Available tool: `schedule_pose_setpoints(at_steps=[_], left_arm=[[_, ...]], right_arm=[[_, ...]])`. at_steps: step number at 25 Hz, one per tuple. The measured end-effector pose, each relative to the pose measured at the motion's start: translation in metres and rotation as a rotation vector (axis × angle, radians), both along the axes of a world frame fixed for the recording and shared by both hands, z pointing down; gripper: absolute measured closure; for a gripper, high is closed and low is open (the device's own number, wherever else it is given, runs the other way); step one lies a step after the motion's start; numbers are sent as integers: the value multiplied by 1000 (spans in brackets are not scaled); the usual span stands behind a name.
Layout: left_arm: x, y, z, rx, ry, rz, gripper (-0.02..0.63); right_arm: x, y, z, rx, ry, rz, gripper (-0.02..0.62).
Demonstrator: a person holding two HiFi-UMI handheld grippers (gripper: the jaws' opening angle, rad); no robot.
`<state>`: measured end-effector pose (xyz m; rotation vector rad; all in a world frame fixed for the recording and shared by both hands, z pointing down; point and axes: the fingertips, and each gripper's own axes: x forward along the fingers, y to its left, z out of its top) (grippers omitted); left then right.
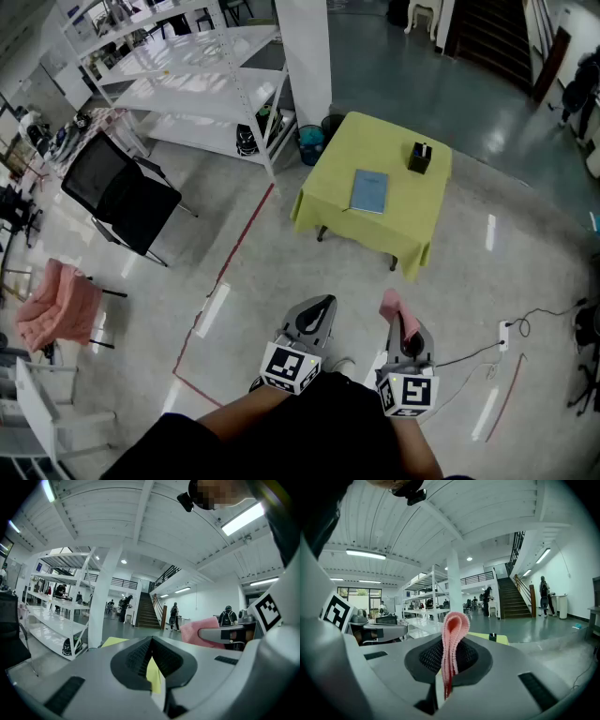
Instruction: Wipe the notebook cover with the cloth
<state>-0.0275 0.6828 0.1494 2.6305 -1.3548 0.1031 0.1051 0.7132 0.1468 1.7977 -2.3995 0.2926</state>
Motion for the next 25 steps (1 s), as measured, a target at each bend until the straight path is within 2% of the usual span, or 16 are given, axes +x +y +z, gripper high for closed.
schedule_pose_setpoints(at_steps=[4,9,13,18,25], left_arm=[[6,3,-4,16,7,0,601],[5,7,-2,33,-1,-16,601],[5,19,4,25,-10,-41,601],[12,25,8,2,-15,-21,601],[30,-10,0,12,5,33,601]], right_arm=[[4,6,-4,28,-84,-39,560],[18,14,-5,58,-197,-27,560],[34,22,7,39,-190,-18,560],[39,28,18,20,-218,-16,558],[45,7,27,4,-232,7,560]])
